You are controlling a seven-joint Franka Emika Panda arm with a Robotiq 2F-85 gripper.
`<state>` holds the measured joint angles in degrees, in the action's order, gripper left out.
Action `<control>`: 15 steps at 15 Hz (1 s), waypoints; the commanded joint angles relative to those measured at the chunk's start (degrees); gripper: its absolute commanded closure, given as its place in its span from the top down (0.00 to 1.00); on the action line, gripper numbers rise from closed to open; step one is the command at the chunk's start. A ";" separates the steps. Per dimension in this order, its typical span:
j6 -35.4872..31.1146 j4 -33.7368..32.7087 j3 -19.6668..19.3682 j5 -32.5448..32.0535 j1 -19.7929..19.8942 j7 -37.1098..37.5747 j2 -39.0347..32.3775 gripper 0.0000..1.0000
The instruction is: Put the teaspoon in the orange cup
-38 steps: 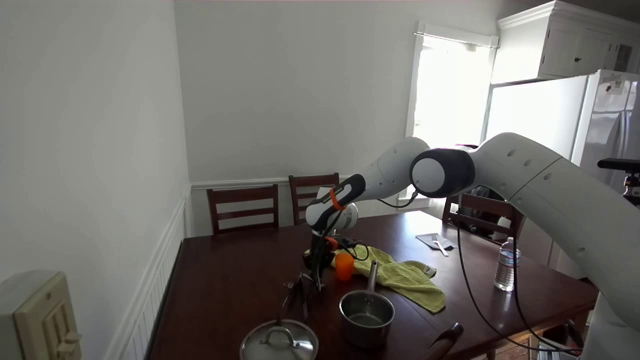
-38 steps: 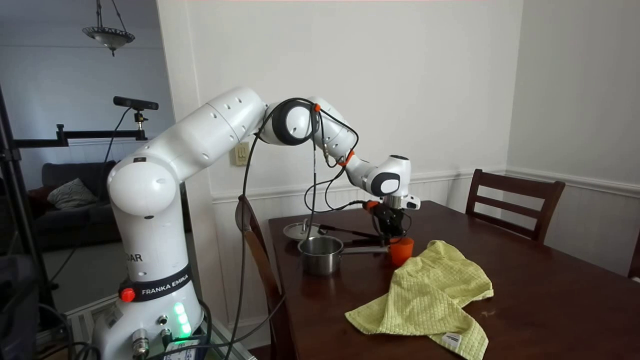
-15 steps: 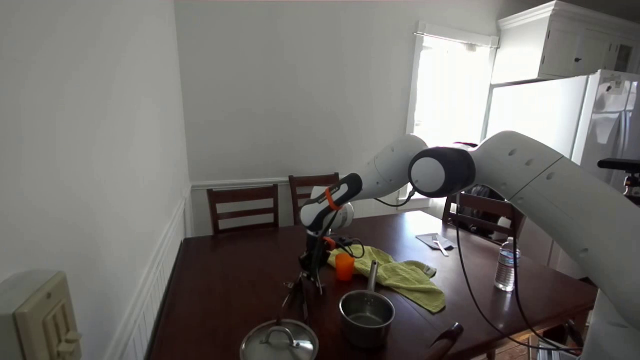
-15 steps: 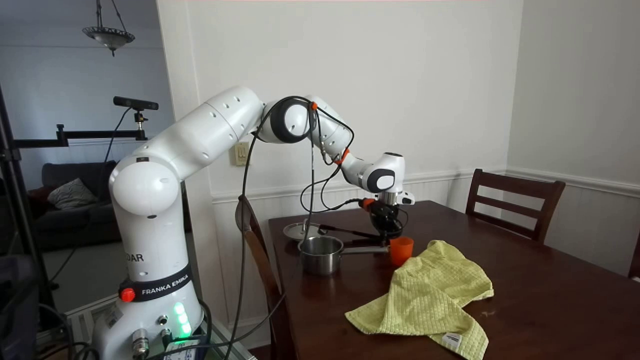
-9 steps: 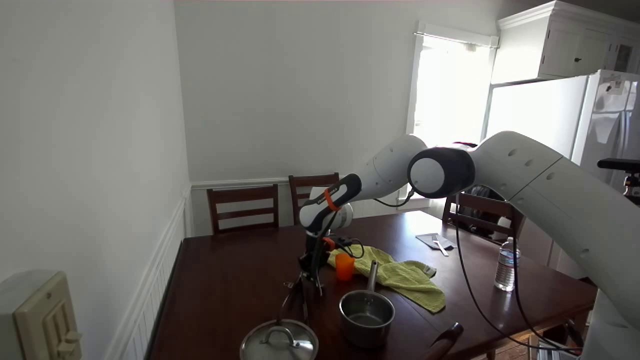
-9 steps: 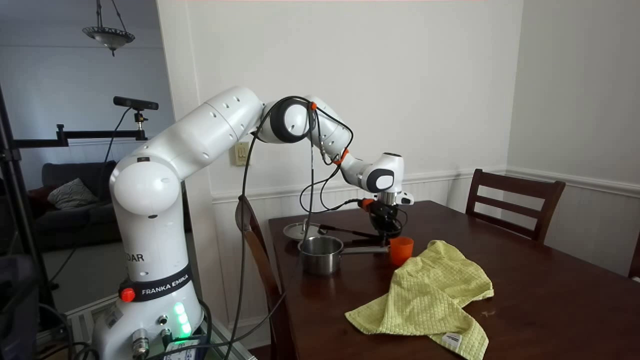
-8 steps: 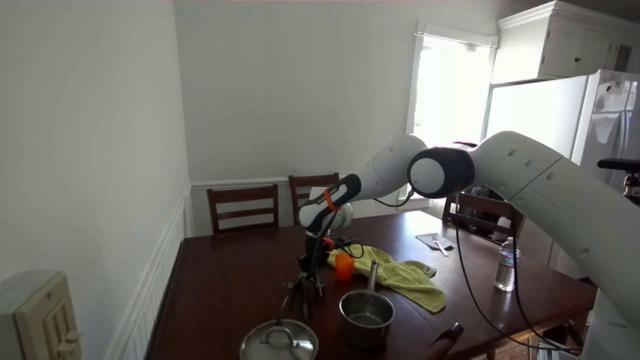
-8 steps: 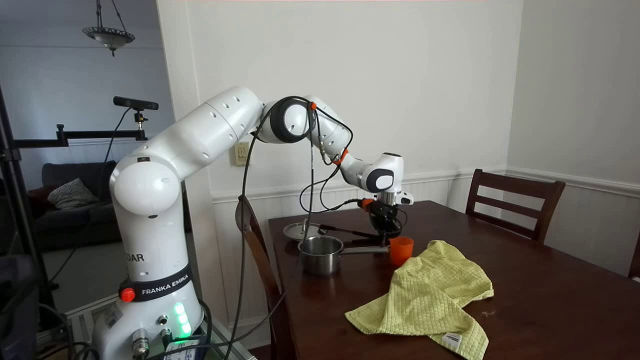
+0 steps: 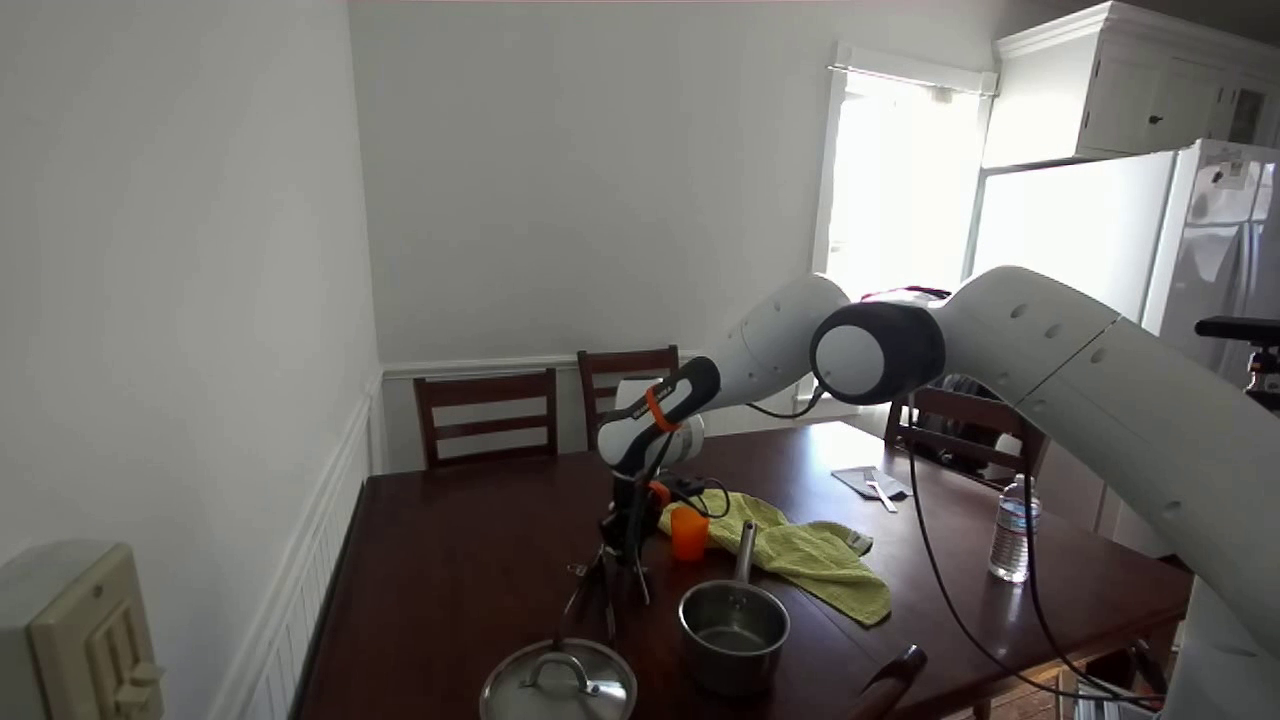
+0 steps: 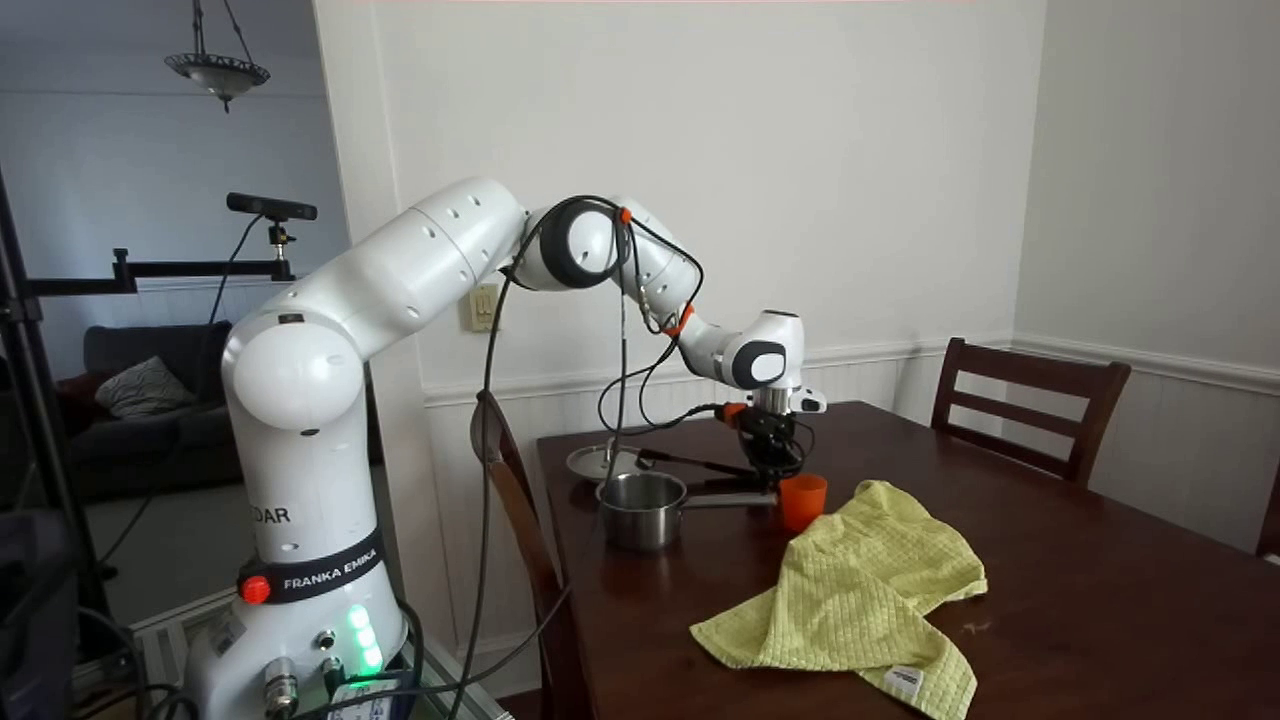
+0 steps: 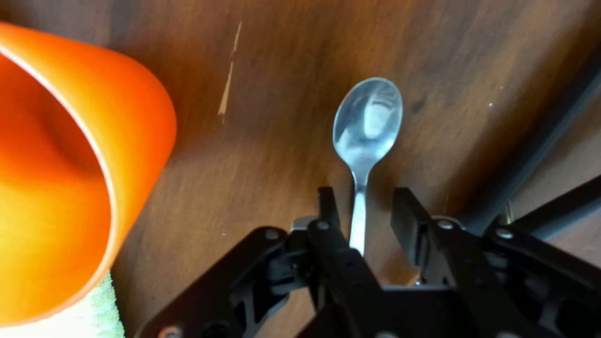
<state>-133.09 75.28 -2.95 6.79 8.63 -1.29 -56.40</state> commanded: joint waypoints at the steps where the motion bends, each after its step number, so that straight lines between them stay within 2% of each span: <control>1: -1.94 -2.39 -0.90 -1.44 -0.83 2.22 -2.09 0.37; 3: -4.15 -3.33 -0.69 -1.25 -0.88 2.44 -2.82 0.33; 4: -4.79 -3.75 -0.69 -1.30 -1.01 2.59 -3.15 0.27; 5: -4.95 -4.25 -0.54 -1.28 -1.04 2.52 -3.50 0.20; 6: -4.53 -4.56 -0.43 -1.36 -1.09 2.31 -3.74 0.04; 7: -3.92 -4.90 -0.38 -1.44 -1.20 2.19 -4.02 0.00; 13: -2.36 -4.24 0.02 -1.20 -0.72 1.31 -3.38 0.02; 15: -5.42 1.54 0.37 -0.70 0.18 -0.23 1.59 0.02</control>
<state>-136.93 72.36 -3.12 6.47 7.56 -0.43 -58.84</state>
